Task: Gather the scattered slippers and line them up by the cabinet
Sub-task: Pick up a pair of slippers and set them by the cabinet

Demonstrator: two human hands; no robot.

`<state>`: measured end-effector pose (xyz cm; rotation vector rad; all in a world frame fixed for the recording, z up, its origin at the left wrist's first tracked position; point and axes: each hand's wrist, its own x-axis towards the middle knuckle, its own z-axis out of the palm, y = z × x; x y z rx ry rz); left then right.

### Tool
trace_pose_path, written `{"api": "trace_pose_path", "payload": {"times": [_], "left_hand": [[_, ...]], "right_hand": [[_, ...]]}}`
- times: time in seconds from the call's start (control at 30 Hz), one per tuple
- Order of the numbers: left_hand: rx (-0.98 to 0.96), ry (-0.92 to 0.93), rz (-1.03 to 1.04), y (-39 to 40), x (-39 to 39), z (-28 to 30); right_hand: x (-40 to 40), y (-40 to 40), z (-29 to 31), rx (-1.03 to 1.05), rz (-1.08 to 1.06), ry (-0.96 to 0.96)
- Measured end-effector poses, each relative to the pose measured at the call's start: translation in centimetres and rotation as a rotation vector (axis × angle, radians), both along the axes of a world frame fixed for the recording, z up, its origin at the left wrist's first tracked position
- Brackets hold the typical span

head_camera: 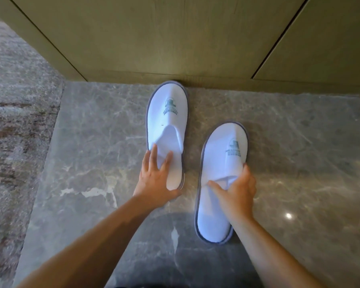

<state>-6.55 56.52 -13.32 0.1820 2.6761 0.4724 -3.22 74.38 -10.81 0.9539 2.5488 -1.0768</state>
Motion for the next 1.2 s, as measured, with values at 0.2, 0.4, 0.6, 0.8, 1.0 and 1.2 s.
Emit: {"api": "trace_pose_path", "payload": {"times": [0.2, 0.4, 0.6, 0.8, 1.0, 1.2], "left_hand": [[0.002, 0.002, 0.006, -0.1, -0.1, -0.2], [-0.138, -0.022, -0.049, -0.3, -0.2, 0.2], [-0.141, -0.045, -0.148, -0.3, 0.8, 1.0], [-0.018, -0.047, -0.212, 3.7, 0.0, 2.6], [-0.044, -0.098, -0.411, 12.5, -1.6, 2.0], [-0.155, -0.143, -0.445, 18.4, -0.8, 0.7]], "right_hand": [[-0.3, 1.0, 0.2, -0.055, -0.008, 0.002], [2.4, 0.1, 0.5, -0.024, -0.042, -0.043], [2.3, -0.3, -0.4, -0.202, -0.17, -0.063], [2.0, 4.3, 0.6, -0.263, -0.128, 0.033], [0.8, 14.4, 2.6, -0.149, -0.238, 0.162], [0.1, 21.5, 1.9, -0.136, -0.293, 0.107]]}}
